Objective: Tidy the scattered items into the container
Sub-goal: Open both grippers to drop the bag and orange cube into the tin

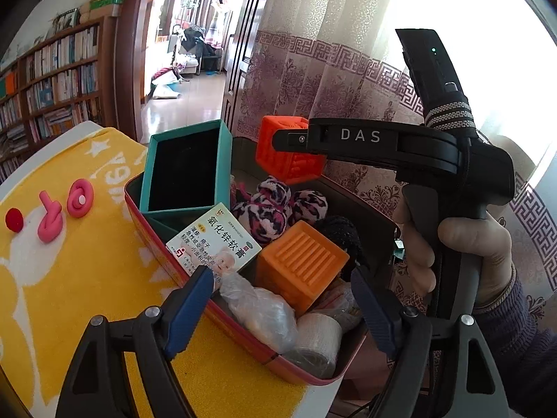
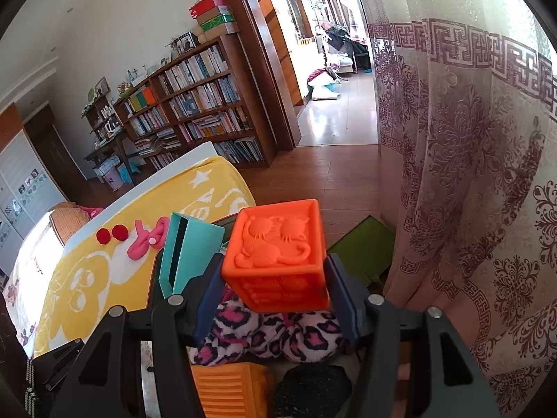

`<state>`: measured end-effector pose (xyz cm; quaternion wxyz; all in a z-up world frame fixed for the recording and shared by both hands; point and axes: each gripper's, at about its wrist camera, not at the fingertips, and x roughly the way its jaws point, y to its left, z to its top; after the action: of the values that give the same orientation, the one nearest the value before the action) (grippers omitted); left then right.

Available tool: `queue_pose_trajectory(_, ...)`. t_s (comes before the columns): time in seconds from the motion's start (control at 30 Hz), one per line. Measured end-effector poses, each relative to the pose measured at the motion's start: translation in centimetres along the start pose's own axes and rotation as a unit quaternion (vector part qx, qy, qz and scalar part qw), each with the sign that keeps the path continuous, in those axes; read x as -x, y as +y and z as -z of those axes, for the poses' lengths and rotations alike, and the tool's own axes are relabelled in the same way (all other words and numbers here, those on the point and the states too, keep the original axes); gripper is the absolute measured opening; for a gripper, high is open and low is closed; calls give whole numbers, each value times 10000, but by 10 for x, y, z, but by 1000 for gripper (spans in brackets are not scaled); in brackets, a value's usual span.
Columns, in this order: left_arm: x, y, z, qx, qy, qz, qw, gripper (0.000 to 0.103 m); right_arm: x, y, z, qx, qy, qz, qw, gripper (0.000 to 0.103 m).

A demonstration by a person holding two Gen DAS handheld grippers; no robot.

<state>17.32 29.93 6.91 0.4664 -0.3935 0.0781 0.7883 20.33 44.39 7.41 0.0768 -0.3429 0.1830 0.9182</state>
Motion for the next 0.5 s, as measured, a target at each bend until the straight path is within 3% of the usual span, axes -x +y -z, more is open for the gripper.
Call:
queue_pose_trajectory(0.23,2,2,2,46,12,-14,10000,83,7,0,1,-19,-96,-62,9999,63)
queue_pose_trajectory(0.5,3,-4,3,2,-22,-8,10000,83,7,16,6,525,-142,138,9984,60)
